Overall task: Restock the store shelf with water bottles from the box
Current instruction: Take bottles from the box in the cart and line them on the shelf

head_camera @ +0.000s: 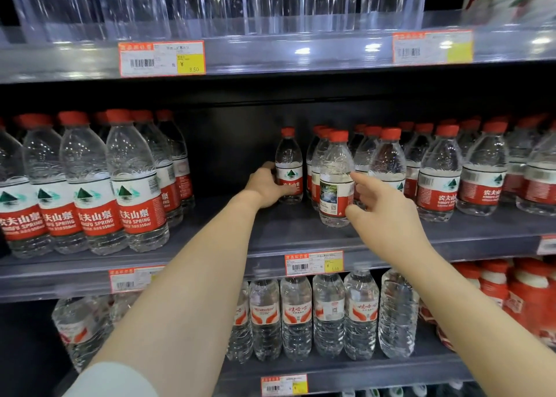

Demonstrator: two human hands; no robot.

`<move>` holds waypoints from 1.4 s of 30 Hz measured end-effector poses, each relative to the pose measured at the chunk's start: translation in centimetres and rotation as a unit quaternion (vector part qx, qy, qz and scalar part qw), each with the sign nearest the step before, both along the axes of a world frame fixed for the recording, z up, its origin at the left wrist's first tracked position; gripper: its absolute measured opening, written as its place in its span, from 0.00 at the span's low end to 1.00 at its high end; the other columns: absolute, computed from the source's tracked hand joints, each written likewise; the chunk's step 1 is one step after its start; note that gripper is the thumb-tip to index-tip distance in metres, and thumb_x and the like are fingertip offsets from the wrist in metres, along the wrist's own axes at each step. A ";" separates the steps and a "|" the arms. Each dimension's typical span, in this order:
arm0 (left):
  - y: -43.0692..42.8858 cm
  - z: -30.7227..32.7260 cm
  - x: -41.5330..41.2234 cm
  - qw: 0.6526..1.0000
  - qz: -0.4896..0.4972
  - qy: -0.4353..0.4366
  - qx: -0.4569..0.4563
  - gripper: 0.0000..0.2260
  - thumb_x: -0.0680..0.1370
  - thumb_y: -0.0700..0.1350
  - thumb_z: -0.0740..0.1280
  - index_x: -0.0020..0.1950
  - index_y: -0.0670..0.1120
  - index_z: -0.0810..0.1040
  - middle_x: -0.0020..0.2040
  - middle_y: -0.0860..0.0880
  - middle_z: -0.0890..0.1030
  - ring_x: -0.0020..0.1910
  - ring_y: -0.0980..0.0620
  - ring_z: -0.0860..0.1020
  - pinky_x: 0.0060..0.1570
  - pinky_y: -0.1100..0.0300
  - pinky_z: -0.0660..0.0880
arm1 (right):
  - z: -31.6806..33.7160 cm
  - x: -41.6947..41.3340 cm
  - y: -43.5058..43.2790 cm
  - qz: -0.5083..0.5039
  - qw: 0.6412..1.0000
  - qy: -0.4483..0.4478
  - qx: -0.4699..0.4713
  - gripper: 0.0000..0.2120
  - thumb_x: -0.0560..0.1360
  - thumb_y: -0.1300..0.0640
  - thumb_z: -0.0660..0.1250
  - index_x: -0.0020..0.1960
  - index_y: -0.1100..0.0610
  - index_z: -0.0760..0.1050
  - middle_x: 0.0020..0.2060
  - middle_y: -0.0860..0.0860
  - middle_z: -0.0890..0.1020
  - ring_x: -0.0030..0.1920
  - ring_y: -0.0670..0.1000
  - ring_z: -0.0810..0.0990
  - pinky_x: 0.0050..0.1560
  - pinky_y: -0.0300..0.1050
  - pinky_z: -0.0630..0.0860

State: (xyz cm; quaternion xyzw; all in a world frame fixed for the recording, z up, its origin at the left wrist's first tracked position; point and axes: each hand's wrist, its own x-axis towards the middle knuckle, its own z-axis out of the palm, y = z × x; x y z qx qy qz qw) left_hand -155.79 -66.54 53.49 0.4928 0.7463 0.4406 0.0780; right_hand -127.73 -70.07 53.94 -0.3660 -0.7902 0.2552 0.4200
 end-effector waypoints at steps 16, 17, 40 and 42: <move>0.1 0.5 0.3 0.999 0.007 0.025 -0.035 0.35 0.73 0.53 0.80 0.76 0.47 0.71 0.69 0.46 0.81 0.68 0.45 0.79 0.69 0.52 0.73 | 0.0 0.5 -0.6 0.025 0.999 -0.005 0.022 0.29 0.79 0.63 0.64 0.78 0.45 0.67 0.58 0.55 0.85 0.59 0.54 0.82 0.55 0.38 0.76; 0.1 0.6 0.4 0.999 0.009 0.027 -0.037 0.35 0.73 0.53 0.80 0.76 0.46 0.71 0.69 0.46 0.81 0.67 0.45 0.79 0.69 0.52 0.73 | 0.0 0.6 -0.6 0.024 0.999 -0.002 0.023 0.30 0.79 0.64 0.64 0.78 0.45 0.67 0.58 0.55 0.85 0.59 0.54 0.82 0.57 0.40 0.76; -12.9 1.5 6.8 0.897 0.129 0.398 -0.140 0.25 0.81 0.54 0.64 0.75 0.45 0.70 0.67 0.38 0.77 0.64 0.34 0.77 0.67 0.43 0.70 | -1.1 -1.8 -2.4 0.052 0.986 -0.114 0.108 0.26 0.80 0.58 0.64 0.79 0.53 0.68 0.41 0.50 0.84 0.37 0.51 0.76 0.42 0.43 0.73; -13.6 1.3 6.8 0.897 0.132 0.394 -0.150 0.22 0.81 0.52 0.63 0.74 0.44 0.72 0.66 0.39 0.78 0.62 0.35 0.78 0.65 0.44 0.71 | -0.5 -2.4 -2.5 0.051 0.983 -0.135 0.116 0.26 0.79 0.60 0.63 0.78 0.56 0.69 0.49 0.53 0.85 0.47 0.57 0.81 0.48 0.49 0.78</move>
